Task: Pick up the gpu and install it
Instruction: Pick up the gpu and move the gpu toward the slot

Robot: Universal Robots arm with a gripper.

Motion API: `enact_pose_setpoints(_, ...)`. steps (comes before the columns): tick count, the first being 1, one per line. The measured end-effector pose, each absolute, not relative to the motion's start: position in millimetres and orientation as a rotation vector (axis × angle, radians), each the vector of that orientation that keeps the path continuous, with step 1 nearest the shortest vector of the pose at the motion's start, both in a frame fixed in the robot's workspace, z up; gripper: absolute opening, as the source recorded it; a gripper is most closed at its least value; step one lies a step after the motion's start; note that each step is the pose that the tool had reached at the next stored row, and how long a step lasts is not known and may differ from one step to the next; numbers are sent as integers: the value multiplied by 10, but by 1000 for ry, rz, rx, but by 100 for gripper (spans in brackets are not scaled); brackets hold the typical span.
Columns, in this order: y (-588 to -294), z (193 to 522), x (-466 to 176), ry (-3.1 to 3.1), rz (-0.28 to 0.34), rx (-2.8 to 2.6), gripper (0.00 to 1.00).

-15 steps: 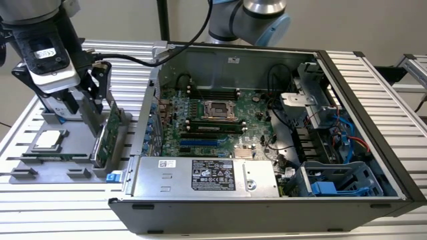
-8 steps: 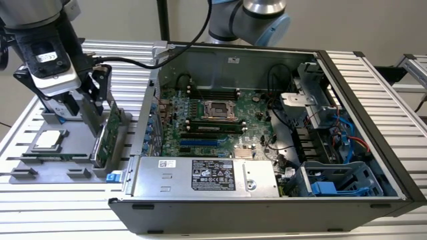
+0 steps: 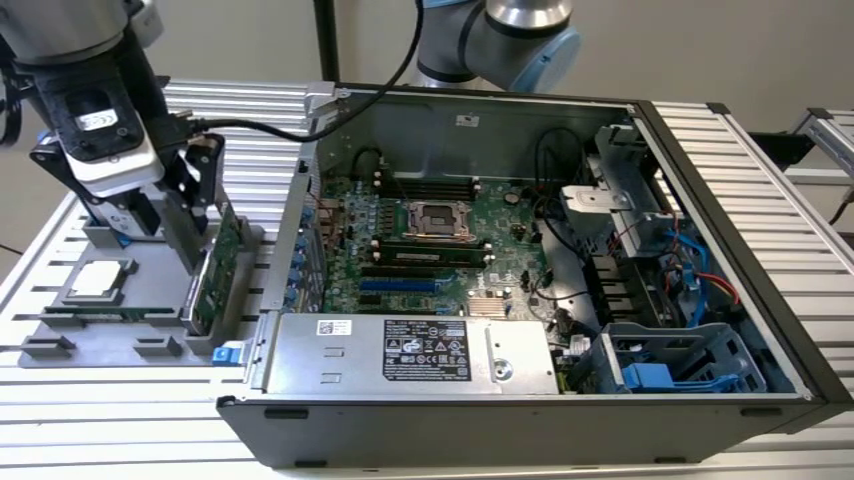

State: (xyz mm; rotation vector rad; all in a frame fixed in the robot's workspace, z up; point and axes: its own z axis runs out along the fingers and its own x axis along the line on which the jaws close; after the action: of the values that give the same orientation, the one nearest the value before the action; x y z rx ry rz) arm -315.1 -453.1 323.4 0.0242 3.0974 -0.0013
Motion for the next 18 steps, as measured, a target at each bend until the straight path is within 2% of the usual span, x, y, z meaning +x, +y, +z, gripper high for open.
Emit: enact_pose_setpoints(18,-4515,3112,-3166,3097,-13,33,100)
